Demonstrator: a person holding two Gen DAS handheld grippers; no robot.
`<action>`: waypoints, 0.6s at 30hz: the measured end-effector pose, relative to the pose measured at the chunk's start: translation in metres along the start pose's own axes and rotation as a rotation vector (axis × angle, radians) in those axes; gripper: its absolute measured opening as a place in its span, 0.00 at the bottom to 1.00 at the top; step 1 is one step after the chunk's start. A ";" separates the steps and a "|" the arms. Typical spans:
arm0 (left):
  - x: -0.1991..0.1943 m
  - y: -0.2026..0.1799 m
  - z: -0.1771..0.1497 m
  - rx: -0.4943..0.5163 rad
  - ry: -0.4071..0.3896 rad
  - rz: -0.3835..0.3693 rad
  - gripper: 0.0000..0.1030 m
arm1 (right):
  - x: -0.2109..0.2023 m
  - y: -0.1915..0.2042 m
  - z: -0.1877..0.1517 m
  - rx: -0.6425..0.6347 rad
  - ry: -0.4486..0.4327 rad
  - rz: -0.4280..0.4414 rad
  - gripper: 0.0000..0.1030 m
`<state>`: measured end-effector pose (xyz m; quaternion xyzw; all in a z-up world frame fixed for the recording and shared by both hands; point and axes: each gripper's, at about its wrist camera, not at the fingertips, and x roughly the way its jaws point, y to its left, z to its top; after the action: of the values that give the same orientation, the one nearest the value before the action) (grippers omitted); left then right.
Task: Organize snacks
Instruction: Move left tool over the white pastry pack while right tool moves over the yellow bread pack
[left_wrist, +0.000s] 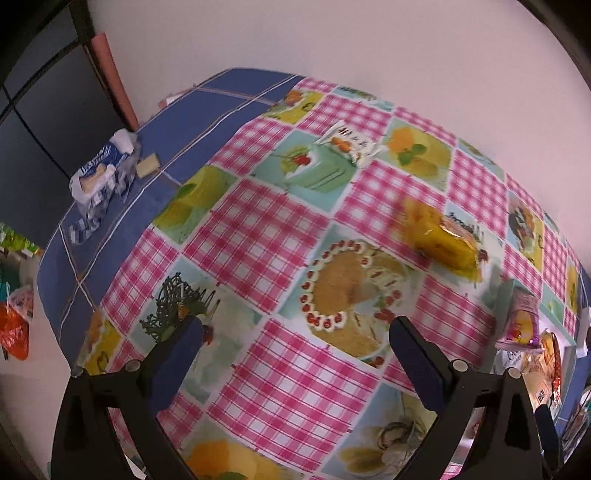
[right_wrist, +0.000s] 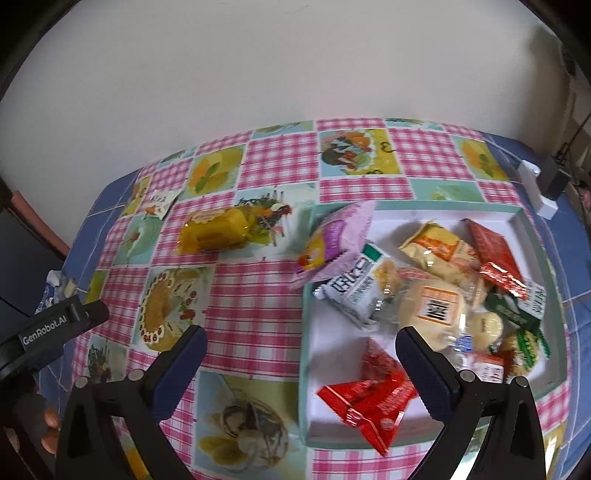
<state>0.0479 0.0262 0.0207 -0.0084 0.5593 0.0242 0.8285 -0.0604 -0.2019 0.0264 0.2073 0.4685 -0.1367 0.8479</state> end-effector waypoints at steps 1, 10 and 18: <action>0.003 0.002 0.001 -0.004 0.008 0.004 0.98 | 0.002 0.002 0.000 -0.006 0.002 0.003 1.00; 0.016 0.012 0.017 -0.020 0.032 -0.041 0.98 | 0.011 0.026 0.005 -0.080 -0.019 0.007 1.00; 0.020 0.012 0.035 0.007 0.009 -0.081 0.98 | 0.018 0.045 0.015 -0.120 -0.030 0.006 1.00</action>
<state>0.0872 0.0400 0.0156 -0.0285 0.5624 -0.0113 0.8263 -0.0211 -0.1706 0.0279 0.1556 0.4625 -0.1090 0.8660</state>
